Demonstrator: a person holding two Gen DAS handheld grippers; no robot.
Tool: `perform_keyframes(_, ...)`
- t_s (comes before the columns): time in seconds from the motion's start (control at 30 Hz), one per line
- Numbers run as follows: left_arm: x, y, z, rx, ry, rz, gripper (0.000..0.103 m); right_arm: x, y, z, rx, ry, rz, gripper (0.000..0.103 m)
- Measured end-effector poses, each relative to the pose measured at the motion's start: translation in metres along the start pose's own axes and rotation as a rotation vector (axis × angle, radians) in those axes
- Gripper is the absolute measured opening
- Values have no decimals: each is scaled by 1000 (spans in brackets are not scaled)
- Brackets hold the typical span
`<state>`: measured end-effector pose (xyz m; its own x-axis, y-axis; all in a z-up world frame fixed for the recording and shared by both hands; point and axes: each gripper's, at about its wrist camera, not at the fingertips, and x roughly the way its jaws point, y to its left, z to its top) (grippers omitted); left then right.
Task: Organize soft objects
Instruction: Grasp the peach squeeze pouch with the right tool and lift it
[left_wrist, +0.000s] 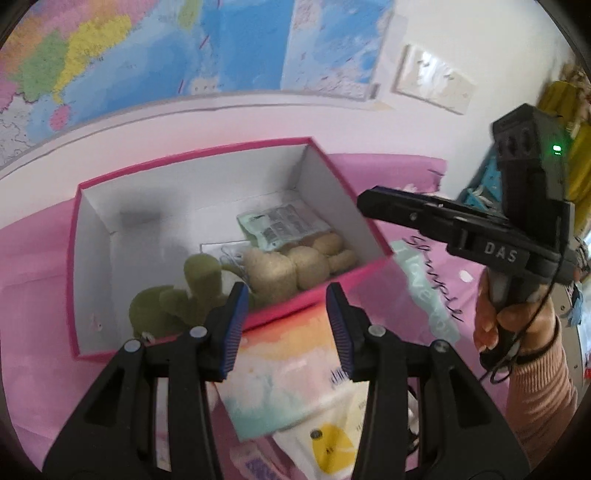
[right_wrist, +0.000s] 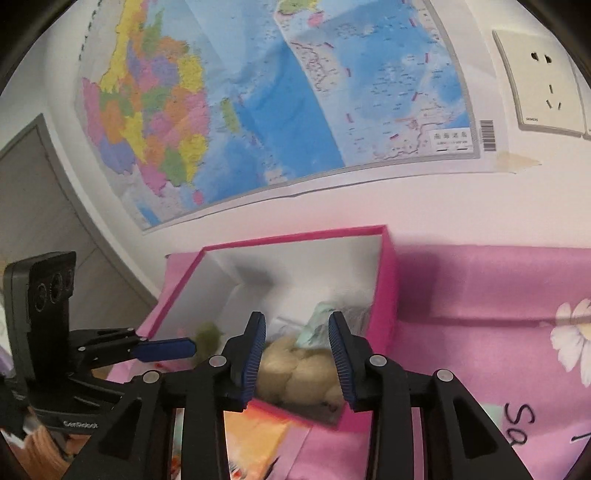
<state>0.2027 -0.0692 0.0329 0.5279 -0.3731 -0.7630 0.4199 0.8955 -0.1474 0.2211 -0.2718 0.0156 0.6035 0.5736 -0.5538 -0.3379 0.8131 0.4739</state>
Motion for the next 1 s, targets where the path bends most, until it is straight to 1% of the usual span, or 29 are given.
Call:
perform_keyframes(0.13,-34,-4,-18,29,-70,-22,46,-16,16,-9,-28,3,61,38)
perform_keyframes(0.17,-42,-4,-23,31,-85,-25,48,-23,21,-12,-37,3,83,41)
perform_keyframes(0.2,-51,-4,-29,35,-97,-40,52,-28,26,-14,-45,0,104,42)
perform_keyframes(0.23,-59,-4,-36,32,-109,-46,53,-35,31,-17,-53,-6,124,44)
perform_keyframes(0.37,-77,-5,-59,36,-124,-68,53,-58,46,-33,-72,6,183,51)
perform_keyframes(0.5,-78,-8,-90,48,-91,-107,54,-65,52,-55,-81,66,198,54)
perform_keyframes(0.63,-67,-13,-119,58,-34,-121,54,-56,45,-84,-67,158,160,55)
perform_keyframes(0.67,-62,-15,-126,57,-10,-141,54,-53,41,-93,-56,185,146,55)
perform_keyframes(0.73,-58,-17,-136,46,11,-159,54,-49,34,-110,-38,215,126,55)
perform_keyframes(0.8,-52,-21,-145,42,35,-189,54,-50,26,-123,-20,228,107,55)
perform_keyframes(0.9,-46,-31,-153,57,54,-226,54,-54,11,-138,32,233,112,55)
perform_keyframes(0.93,-45,-35,-154,63,57,-237,54,-58,4,-144,49,229,108,58)
perform_keyframes(0.97,-42,-42,-157,70,64,-253,54,-60,0,-149,63,228,107,62)
perform_keyframes(1.0,-40,-46,-157,76,67,-261,54,-63,-5,-154,78,228,102,64)
